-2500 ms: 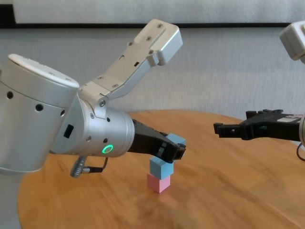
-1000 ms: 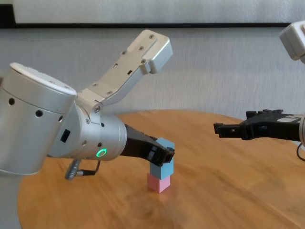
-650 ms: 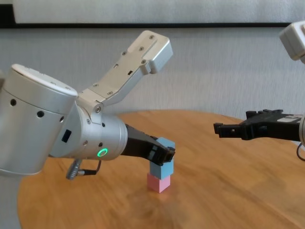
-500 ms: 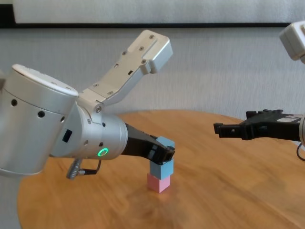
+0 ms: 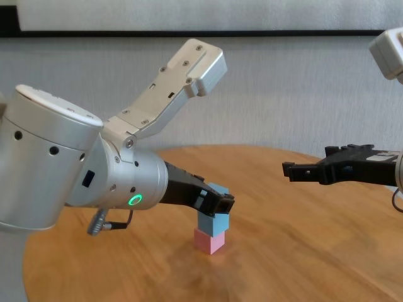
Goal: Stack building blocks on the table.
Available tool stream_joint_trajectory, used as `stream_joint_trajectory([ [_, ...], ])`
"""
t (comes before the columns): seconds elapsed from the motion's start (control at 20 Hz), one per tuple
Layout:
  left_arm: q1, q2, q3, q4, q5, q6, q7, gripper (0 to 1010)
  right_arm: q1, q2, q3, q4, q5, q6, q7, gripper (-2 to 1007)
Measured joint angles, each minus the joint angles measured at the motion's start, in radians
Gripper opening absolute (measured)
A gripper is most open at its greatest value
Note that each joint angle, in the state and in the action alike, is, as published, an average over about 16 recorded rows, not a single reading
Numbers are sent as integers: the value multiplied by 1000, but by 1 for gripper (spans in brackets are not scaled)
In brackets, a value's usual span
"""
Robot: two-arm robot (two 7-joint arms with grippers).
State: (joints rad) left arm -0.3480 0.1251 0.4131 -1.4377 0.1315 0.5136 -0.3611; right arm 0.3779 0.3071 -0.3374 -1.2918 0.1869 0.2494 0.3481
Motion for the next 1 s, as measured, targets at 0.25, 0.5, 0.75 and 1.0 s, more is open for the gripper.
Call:
stream_joint_trajectory([
  [0.25, 0, 11, -3, -33, 18, -2, 16, 738, 0, 0, 0, 0, 0, 0, 0, 1001],
  [0.5, 6, 31, -26, -84, 48, -2, 50, 880, 0, 0, 0, 0, 0, 0, 0, 1001],
  [0.75, 20, 57, -73, -122, 74, -10, 85, 967, 0, 0, 0, 0, 0, 0, 0, 1000],
  [1.0, 34, 76, -121, -133, 85, -22, 109, 1000, 0, 0, 0, 0, 0, 0, 0, 1000],
])
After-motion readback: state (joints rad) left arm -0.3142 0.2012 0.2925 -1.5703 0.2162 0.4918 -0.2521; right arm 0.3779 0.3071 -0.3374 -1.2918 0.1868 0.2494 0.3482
